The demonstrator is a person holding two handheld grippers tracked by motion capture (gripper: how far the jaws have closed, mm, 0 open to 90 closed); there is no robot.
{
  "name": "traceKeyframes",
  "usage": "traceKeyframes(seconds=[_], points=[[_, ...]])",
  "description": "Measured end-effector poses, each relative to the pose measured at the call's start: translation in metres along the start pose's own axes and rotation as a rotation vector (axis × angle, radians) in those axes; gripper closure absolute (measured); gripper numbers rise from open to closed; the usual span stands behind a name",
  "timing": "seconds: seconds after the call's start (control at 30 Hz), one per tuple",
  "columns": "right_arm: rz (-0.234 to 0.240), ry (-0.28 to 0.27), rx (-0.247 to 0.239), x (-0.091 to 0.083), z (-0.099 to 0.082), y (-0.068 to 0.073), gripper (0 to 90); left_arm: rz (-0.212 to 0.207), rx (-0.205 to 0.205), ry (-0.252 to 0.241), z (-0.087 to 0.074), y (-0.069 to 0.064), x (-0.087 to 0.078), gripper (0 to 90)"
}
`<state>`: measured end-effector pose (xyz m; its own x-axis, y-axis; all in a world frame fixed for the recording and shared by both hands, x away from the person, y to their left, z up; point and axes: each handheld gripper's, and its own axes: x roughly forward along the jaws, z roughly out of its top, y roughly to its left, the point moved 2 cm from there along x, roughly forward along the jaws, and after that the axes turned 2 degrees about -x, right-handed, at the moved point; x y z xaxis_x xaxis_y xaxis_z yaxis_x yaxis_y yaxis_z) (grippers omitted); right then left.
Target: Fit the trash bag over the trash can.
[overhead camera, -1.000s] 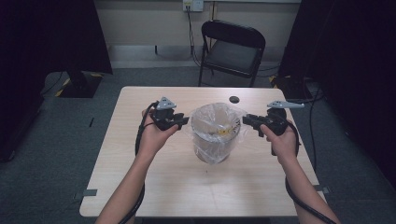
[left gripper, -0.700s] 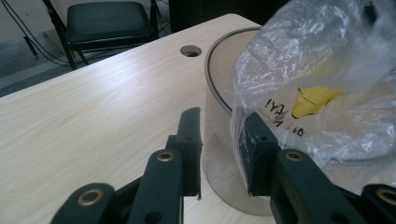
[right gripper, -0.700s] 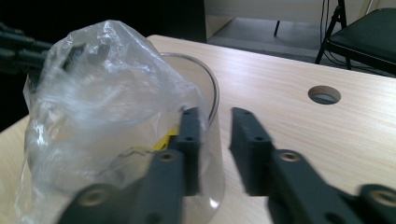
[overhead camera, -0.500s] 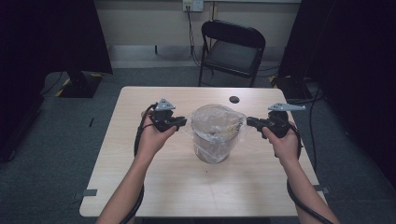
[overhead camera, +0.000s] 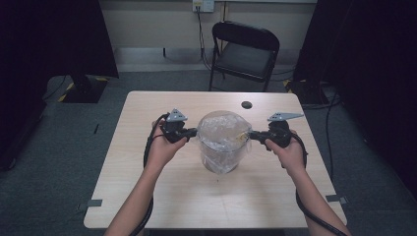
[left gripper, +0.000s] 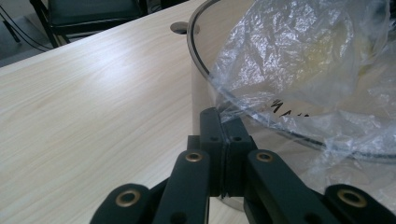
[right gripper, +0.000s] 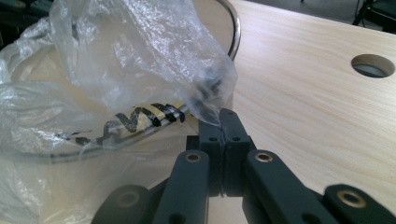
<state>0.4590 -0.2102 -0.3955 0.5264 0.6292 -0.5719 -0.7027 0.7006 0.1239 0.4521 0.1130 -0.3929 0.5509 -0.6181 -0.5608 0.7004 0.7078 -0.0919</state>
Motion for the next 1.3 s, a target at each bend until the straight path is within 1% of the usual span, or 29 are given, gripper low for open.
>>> traceKeyframes(seconds=[0.1, 0.2, 0.23, 0.27, 0.3, 0.33, 0.37, 0.4, 0.43, 0.47, 0.5, 0.53, 0.57, 0.6, 0.63, 0.7, 0.73, 0.8, 0.83, 0.87, 0.9, 0.97, 1.03, 1.1, 1.17, 1.2, 1.23, 1.27, 1.3], points=[[-0.001, 0.018, -0.034, -0.002, -0.001, 0.009, 90.0, -0.015, -0.01, -0.007, -0.009, -0.006, -0.01, 90.0], [0.016, 0.017, -0.04, -0.006, -0.005, 0.016, 89.4, -0.049, -0.035, -0.022, -0.019, -0.01, -0.019, 90.0], [0.021, 0.015, -0.041, -0.008, -0.007, 0.018, 85.3, -0.044, -0.039, -0.026, -0.022, -0.011, -0.022, 88.6], [-0.003, 0.0, -0.043, -0.01, -0.008, 0.02, 76.9, -0.025, -0.031, -0.032, -0.022, -0.01, -0.025, 82.4], [-0.012, -0.013, -0.039, -0.012, -0.009, 0.021, 74.9, -0.014, -0.027, -0.046, -0.022, -0.009, -0.027, 74.7], [-0.009, -0.022, -0.037, -0.014, -0.009, 0.022, 71.3, -0.007, -0.031, -0.051, -0.02, -0.008, -0.031, 72.1], [-0.024, -0.027, -0.038, -0.017, -0.008, 0.022, 64.7, -0.005, -0.044, -0.069, -0.018, -0.008, -0.036, 69.6], [-0.051, -0.047, -0.06, -0.021, -0.008, 0.022, 60.8, 0.005, -0.039, -0.082, -0.015, -0.007, -0.039, 64.5], [-0.039, -0.06, -0.048, -0.025, -0.007, 0.022, 60.4, 0.017, -0.03, -0.086, -0.013, -0.006, -0.041, 59.8], [-0.035, -0.073, -0.04, -0.028, -0.006, 0.021, 56.4, 0.029, -0.023, -0.083, -0.01, -0.006, -0.044, 59.3], [-0.05, -0.094, -0.036, -0.032, -0.004, 0.02, 55.6, 0.031, -0.024, -0.092, -0.007, -0.005, -0.045, 57.0], [-0.047, -0.107, -0.044, -0.035, -0.002, 0.02, 56.9, 0.028, -0.026, -0.103, -0.005, -0.005, -0.046, 54.1], [-0.041, -0.114, -0.042, -0.037, -0.001, 0.02, 56.1, 0.036, -0.016, -0.102, -0.003, -0.005, -0.047, 53.1], [-0.037, -0.132, -0.037, -0.039, 0.001, 0.019, 56.7, 0.034, -0.013, -0.101, -0.002, -0.006, -0.046, 54.9], [-0.04, -0.136, -0.039, -0.04, 0.002, 0.02, 57.9, 0.032, -0.015, -0.106, 0.0, -0.007, -0.045, 54.7], [-0.058, -0.134, -0.053, -0.039, 0.005, 0.021, 58.0, 0.039, 0.0, -0.095, 0.002, -0.007, -0.041, 55.1], [-0.054, -0.148, -0.053, -0.038, 0.007, 0.022, 57.8, 0.038, -0.004, -0.103, 0.004, -0.008, -0.039, 54.7], [-0.046, -0.177, -0.034, -0.037, 0.011, 0.023, 53.1, 0.028, -0.008, -0.103, 0.006, -0.008, -0.036, 55.2], [-0.036, -0.184, -0.035, -0.037, 0.013, 0.024, 53.5, 0.033, 0.011, -0.114, 0.009, -0.009, -0.036, 54.9], [-0.03, -0.185, -0.043, -0.036, 0.015, 0.024, 53.0, 0.027, 0.019, -0.115, 0.011, -0.01, -0.035, 55.6], [-0.033, -0.187, -0.052, -0.036, 0.017, 0.025, 51.1, 0.019, 0.015, -0.116, 0.013, -0.01, -0.035, 58.1], [-0.028, -0.203, -0.058, -0.037, 0.021, 0.027, 46.1, 0.019, 0.026, -0.115, 0.018, -0.011, -0.035, 56.8], [-0.03, -0.213, -0.063, -0.038, 0.024, 0.028, 47.4, 0.018, 0.024, -0.123, 0.021, -0.012, -0.035, 60.0], [-0.031, -0.226, -0.068, -0.039, 0.027, 0.029, 48.5, 0.027, 0.03, -0.127, 0.024, -0.013, -0.036, 58.5], [-0.03, -0.235, -0.066, -0.041, 0.029, 0.029, 52.7, 0.019, 0.029, -0.14, 0.025, -0.014, -0.037, 58.1], [-0.024, -0.236, -0.067, -0.041, 0.03, 0.029, 60.0, 0.022, 0.032, -0.139, 0.026, -0.014, -0.037, 58.2], [-0.018, -0.233, -0.069, -0.041, 0.03, 0.03, 64.3, 0.024, 0.036, -0.14, 0.026, -0.014, -0.038, 59.4], [-0.019, -0.226, -0.073, -0.041, 0.031, 0.03, 68.9, 0.019, 0.037, -0.143, 0.027, -0.014, -0.038, 62.8], [-0.016, -0.215, -0.08, -0.041, 0.031, 0.031, 76.0, 0.011, 0.031, -0.14, 0.027, -0.015, -0.038, 66.0]])
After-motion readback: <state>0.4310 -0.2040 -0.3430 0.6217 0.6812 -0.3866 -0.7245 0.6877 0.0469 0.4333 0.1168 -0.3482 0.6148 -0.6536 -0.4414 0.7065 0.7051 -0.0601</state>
